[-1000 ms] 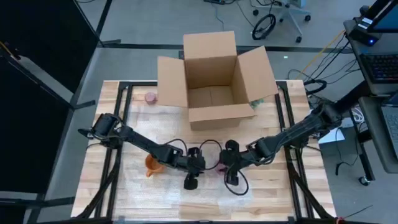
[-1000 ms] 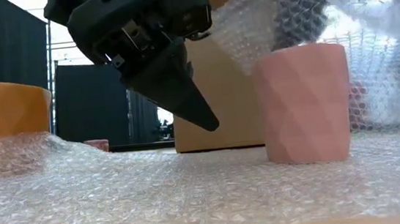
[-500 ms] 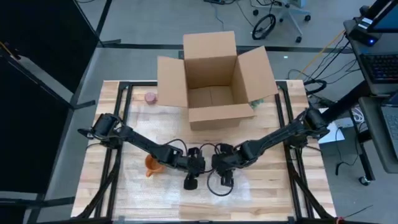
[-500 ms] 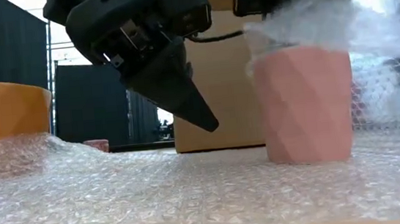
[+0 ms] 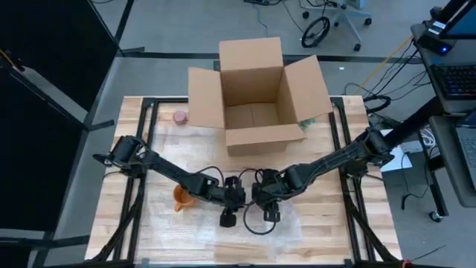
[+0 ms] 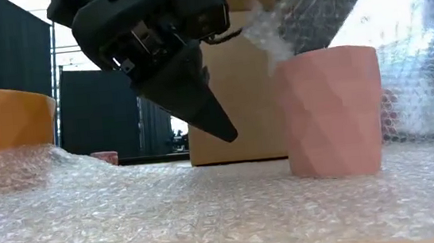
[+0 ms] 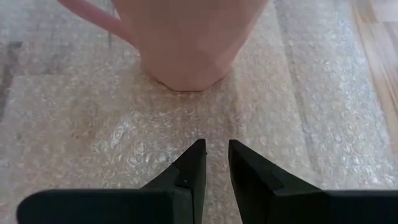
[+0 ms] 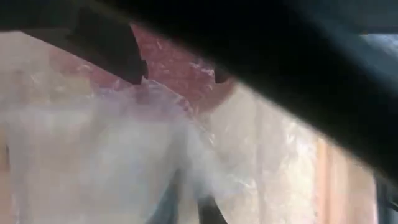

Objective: Wrap mug
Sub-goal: Wrap the pink cup with the bubble wrap

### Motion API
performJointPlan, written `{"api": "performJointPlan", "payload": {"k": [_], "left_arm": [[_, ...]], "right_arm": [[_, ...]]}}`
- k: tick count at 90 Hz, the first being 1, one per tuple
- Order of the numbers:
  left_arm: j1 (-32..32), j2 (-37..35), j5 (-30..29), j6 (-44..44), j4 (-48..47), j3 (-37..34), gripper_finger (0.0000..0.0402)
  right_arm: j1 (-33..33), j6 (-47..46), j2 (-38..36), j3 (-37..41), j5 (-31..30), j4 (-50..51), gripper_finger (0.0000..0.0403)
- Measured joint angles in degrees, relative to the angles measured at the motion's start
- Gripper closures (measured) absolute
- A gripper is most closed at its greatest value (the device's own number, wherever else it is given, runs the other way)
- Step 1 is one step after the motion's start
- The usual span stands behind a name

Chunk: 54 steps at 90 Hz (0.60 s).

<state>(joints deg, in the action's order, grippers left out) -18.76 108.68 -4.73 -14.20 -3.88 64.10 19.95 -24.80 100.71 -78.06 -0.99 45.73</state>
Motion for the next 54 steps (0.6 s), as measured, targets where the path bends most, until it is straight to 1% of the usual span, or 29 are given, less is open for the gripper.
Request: {"api": "performJointPlan", "payload": {"k": [13,32,47,54], "left_arm": [[0.0,0.0,0.0,0.0,0.0,0.0,0.0346],[0.0,0.0,0.0,0.1,0.0,0.0,0.0346],[0.0,0.0,0.0,0.1,-0.1,0.0,0.0346],[0.0,0.0,0.0,0.1,-0.1,0.0,0.0346]], "right_arm": [[-0.5,0.1,-0.2,-2.2,0.0,3.4,0.0200],[-0.5,1.6,-0.3,-5.6,0.1,5.0,0.0205],[-1.0,-3.0,-0.3,-6.4,-0.4,12.1,0.0197],[-1.2,-6.7,-0.3,-6.4,-1.2,14.7,0.0189]]}}
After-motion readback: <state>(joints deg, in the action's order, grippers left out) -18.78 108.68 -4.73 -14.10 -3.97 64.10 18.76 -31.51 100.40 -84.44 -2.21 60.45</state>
